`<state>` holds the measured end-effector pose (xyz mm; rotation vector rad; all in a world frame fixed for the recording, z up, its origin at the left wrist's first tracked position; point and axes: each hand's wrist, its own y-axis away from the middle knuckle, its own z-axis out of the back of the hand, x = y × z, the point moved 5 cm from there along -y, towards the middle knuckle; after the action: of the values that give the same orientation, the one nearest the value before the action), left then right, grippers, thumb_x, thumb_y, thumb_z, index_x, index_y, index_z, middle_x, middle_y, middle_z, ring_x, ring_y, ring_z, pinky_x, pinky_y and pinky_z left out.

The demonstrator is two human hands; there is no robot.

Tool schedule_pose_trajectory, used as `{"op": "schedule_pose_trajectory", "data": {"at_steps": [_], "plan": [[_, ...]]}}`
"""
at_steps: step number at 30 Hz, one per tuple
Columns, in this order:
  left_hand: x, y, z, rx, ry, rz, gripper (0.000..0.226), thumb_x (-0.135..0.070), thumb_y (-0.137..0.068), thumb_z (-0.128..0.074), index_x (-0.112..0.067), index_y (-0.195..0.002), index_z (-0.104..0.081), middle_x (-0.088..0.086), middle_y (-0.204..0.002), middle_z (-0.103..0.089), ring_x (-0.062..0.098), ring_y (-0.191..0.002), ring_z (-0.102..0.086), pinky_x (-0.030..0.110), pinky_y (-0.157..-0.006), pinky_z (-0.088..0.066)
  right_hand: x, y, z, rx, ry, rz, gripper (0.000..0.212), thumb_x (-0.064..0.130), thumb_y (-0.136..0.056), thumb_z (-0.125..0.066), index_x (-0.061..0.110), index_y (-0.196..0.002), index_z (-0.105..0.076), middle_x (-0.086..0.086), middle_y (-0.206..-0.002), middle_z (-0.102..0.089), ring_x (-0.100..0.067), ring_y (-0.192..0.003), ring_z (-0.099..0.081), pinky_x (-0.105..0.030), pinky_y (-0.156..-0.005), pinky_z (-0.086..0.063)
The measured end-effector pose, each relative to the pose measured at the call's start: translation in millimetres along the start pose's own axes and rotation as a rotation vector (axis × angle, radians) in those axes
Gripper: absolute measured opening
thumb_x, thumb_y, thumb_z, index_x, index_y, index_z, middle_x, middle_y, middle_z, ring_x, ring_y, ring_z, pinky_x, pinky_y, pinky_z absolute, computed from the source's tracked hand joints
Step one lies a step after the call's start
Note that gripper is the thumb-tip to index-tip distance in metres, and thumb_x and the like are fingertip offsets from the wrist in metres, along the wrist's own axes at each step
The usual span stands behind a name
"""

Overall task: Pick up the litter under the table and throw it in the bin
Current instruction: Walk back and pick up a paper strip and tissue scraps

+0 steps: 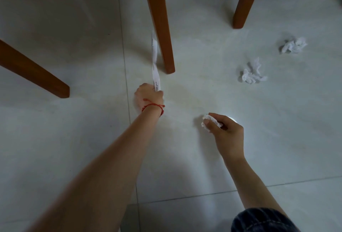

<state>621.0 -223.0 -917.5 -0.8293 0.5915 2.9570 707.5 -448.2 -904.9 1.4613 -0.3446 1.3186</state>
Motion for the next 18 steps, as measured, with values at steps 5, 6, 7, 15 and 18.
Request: {"op": "schedule_pose_trajectory", "data": {"at_steps": [5, 6, 7, 15, 18], "plan": [[21, 16, 2, 0.034, 0.310, 0.103, 0.015, -0.005, -0.069, -0.063, -0.009, -0.079, -0.073, 0.001, -0.066, -0.065, 0.012, -0.054, -0.059, 0.015, -0.048, -0.048, -1, 0, -1, -0.003, 0.044, 0.006, 0.018, 0.015, -0.076, -0.072, 0.014, -0.094, -0.072, 0.000, -0.083, -0.070, -0.015, -0.078, -0.062, -0.030, -0.080, -0.051], [24, 19, 1, 0.056, 0.337, 0.111, 0.016, -0.007, -0.070, -0.065, -0.009, -0.084, -0.073, 0.000, -0.067, -0.063, 0.013, -0.060, -0.060, 0.014, -0.052, -0.047, -1, 0, -1, -0.003, 0.047, 0.008, 0.018, 0.014, -0.077, -0.072, 0.015, -0.095, -0.071, 0.002, -0.084, -0.070, -0.014, -0.078, -0.062, -0.027, -0.079, -0.051], [27, 23, 0, 0.083, 0.388, 0.127, 0.017, -0.008, -0.071, -0.067, -0.008, -0.087, -0.073, 0.000, -0.066, -0.062, 0.014, -0.061, -0.061, 0.017, -0.056, -0.049, -1, 0, -1, -0.001, 0.044, 0.006, 0.018, 0.014, -0.077, -0.072, 0.015, -0.095, -0.071, 0.002, -0.084, -0.070, -0.014, -0.078, -0.063, -0.025, -0.078, -0.050], [42, 70, 10, 0.262, 0.616, 0.273, 0.012, -0.004, -0.075, -0.064, -0.007, -0.065, -0.071, -0.007, -0.036, -0.055, 0.006, -0.033, -0.053, 0.015, -0.041, -0.042, 26, 17, 10, 0.010, -0.006, -0.038, 0.015, 0.005, -0.076, -0.071, 0.017, -0.085, -0.069, -0.003, -0.076, -0.069, -0.014, -0.071, -0.063, -0.013, -0.063, -0.050], [47, 86, 22, 0.301, 0.636, 0.292, 0.028, -0.010, -0.071, -0.065, -0.020, -0.045, -0.068, -0.007, -0.039, -0.055, 0.009, -0.040, -0.054, 0.028, -0.061, -0.046, 39, 34, 20, 0.006, 0.006, -0.083, 0.016, 0.004, -0.076, -0.070, 0.017, -0.085, -0.070, -0.002, -0.073, -0.068, -0.016, -0.071, -0.063, -0.020, -0.068, -0.052]]}}
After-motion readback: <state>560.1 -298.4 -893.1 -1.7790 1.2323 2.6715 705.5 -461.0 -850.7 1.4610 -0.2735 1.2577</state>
